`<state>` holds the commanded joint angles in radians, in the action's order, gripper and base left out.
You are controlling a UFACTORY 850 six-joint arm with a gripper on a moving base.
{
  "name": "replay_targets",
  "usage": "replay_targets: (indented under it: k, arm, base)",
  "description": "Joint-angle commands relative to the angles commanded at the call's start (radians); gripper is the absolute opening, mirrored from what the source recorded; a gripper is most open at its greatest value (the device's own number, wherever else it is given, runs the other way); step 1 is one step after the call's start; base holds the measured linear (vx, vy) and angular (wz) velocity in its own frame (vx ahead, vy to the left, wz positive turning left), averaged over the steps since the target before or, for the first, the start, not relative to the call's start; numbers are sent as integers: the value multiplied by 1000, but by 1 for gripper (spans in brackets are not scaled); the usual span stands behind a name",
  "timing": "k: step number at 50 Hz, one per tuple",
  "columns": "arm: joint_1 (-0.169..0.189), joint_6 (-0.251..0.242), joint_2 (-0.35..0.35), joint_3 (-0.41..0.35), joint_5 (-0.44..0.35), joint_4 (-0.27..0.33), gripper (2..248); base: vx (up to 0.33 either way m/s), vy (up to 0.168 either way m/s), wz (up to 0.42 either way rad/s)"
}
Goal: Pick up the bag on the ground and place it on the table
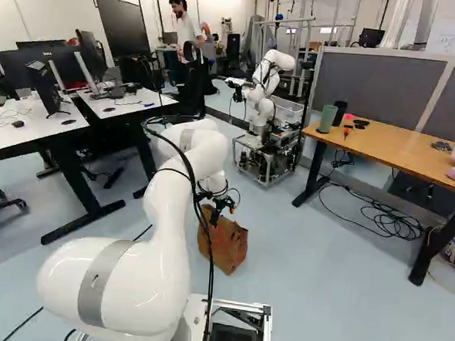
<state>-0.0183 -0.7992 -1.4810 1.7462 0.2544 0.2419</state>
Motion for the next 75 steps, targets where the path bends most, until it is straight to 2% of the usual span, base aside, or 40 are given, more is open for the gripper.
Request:
replay_targets:
  k: [37, 53, 54, 58, 59, 63, 64, 69, 70, 74, 75]
  arm:
    - [0, 0, -141, 136, 0, 0, 247]
    - [0, 0, -153, 148, 0, 0, 247]
    - [0, 0, -153, 148, 0, 0, 235]
    - [0, 0, -153, 148, 0, 0, 235]
    - [0, 0, -153, 148, 0, 0, 198]
    - [0, 0, -153, 148, 0, 0, 198]
    - [0, 0, -153, 148, 0, 0, 160]
    - [0, 0, -153, 148, 0, 0, 160]
    - [0, 0, -153, 148, 0, 0, 122]
    - [0, 0, -153, 148, 0, 0, 122]
    - [0, 0, -153, 148, 0, 0, 83]
  base:
    - [0, 0, 0]
    - [0, 0, 0]
    - [0, 0, 0]
    - [0, 0, 0]
    - [0, 0, 0]
    - [0, 0, 0]
    - [0, 0, 0]
    - [0, 0, 0]
    - [0, 0, 0]
    - [0, 0, 0]
    - [0, 0, 0]
